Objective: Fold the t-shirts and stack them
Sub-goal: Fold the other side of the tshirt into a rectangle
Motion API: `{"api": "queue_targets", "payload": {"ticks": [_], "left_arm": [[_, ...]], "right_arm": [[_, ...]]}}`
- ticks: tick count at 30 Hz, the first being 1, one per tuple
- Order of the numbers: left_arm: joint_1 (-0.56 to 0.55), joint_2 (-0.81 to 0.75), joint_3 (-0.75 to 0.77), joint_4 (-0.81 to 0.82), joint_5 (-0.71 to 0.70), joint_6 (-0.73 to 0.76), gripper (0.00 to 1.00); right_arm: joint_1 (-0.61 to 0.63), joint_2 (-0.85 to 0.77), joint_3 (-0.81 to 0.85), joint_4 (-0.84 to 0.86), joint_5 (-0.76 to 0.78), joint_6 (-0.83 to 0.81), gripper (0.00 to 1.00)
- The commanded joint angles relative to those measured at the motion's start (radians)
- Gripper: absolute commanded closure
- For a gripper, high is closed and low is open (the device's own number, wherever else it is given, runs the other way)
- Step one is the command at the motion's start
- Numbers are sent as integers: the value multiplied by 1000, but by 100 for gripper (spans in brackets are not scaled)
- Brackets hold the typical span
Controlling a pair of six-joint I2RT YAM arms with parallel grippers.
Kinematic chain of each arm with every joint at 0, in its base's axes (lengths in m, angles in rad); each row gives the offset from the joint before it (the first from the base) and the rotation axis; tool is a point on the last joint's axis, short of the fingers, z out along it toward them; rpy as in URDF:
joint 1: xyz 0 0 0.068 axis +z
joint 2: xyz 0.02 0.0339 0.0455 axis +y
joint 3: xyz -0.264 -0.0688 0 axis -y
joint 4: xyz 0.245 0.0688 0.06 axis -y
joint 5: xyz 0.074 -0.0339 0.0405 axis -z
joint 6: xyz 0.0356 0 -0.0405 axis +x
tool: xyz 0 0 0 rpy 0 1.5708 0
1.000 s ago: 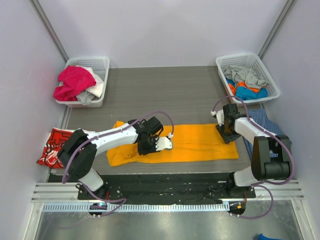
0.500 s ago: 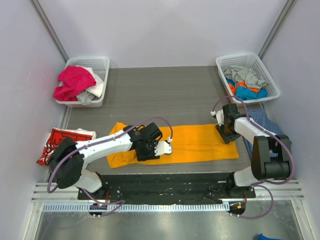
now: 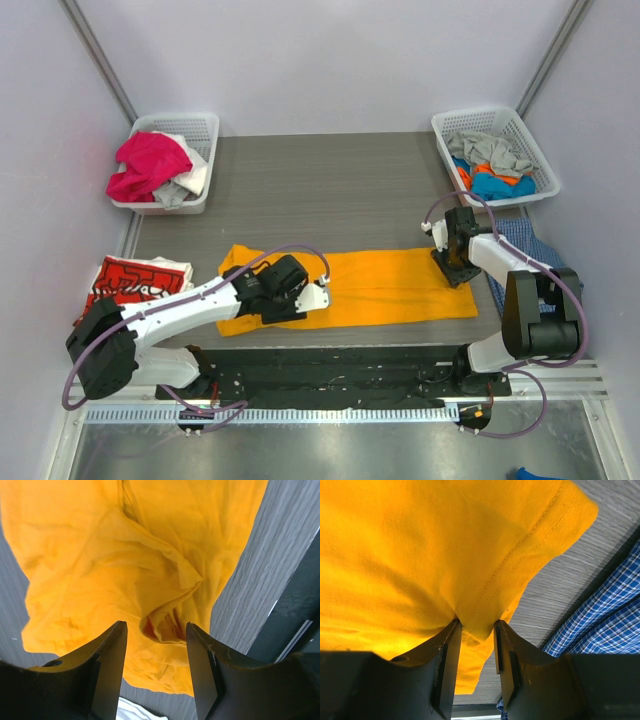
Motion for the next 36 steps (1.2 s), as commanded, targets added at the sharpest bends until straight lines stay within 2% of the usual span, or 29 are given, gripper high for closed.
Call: {"api": "queue_targets", "payload": {"ticks": [1, 13, 20, 25, 34, 36], "left_arm": [[-1, -39, -58, 60, -69, -3, 44], [6, -99, -126, 51, -71, -12, 42], [7, -86, -152, 59, -65, -14, 44], [7, -82, -161, 60, -62, -12, 49], [7, -76, -187, 45, -31, -21, 80], [9, -74, -186, 37, -25, -23, 93]], "right_arm": [[-1, 18, -11, 11, -2, 2, 59], [2, 17, -29, 17, -11, 8, 59], [0, 3, -41, 18, -8, 7, 59], [-1, 1, -47, 18, -10, 8, 59], [0, -3, -49, 20, -11, 8, 59], [-1, 0, -49, 20, -13, 8, 59]]}}
